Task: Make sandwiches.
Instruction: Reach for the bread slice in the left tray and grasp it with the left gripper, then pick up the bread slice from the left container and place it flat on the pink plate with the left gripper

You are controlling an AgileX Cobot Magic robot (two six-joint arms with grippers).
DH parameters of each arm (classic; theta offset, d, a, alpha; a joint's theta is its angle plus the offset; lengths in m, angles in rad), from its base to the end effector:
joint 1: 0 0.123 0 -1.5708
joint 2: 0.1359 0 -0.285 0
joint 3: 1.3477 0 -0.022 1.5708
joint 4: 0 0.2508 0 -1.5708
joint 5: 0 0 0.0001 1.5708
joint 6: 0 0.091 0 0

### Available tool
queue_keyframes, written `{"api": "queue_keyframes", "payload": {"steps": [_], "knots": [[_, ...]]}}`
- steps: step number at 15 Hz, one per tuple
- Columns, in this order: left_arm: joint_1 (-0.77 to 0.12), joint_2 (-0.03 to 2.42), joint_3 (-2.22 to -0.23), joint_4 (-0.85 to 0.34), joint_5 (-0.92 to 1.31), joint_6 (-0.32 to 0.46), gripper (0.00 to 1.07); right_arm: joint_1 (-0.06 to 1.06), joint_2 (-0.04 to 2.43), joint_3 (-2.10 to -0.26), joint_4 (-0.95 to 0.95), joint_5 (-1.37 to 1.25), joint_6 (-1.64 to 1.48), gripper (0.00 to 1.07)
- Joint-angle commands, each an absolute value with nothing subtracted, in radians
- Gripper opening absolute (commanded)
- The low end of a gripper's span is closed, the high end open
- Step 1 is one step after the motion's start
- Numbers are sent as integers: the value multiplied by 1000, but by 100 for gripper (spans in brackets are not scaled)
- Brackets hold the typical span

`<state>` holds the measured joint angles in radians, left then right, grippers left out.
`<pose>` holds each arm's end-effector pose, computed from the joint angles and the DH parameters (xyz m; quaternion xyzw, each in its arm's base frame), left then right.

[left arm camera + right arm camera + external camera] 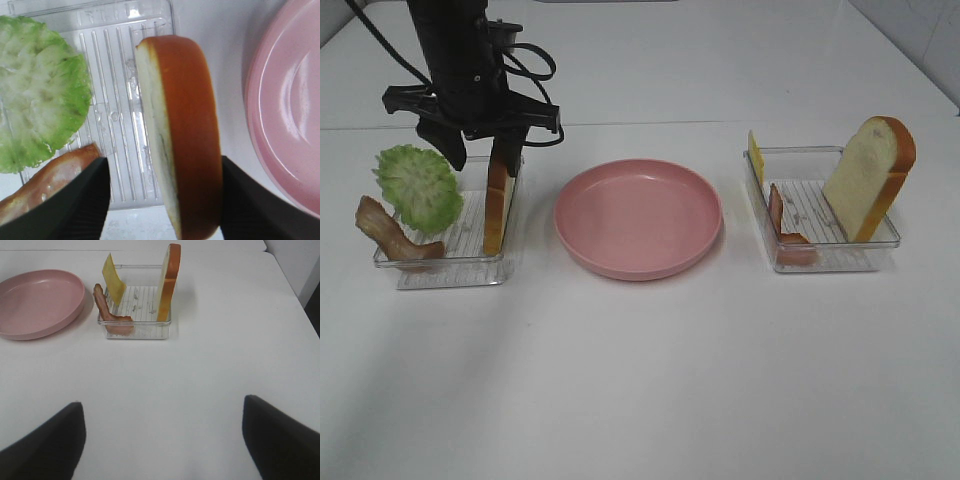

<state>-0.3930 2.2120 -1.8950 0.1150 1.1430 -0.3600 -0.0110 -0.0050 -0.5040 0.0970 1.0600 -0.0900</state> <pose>0.4350 -0.1701 0.2018 0.0349 0.9930 0.0143 0.1118 -0.0062 0.0078 0.2787 -0.0356 0.8489 0.0219 0.5268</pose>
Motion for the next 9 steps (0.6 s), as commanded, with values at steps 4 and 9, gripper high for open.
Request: {"api": "queue_keyframes", "payload": {"steps": [4,9], "knots": [[-396,2212,-1897,177,1106,-360,14,-18,-22,-504,94,1061,-104,80],[-396,2188,-1907,188,1128,-359,0,-18,-22,-504,94,1061,-104,80]]}}
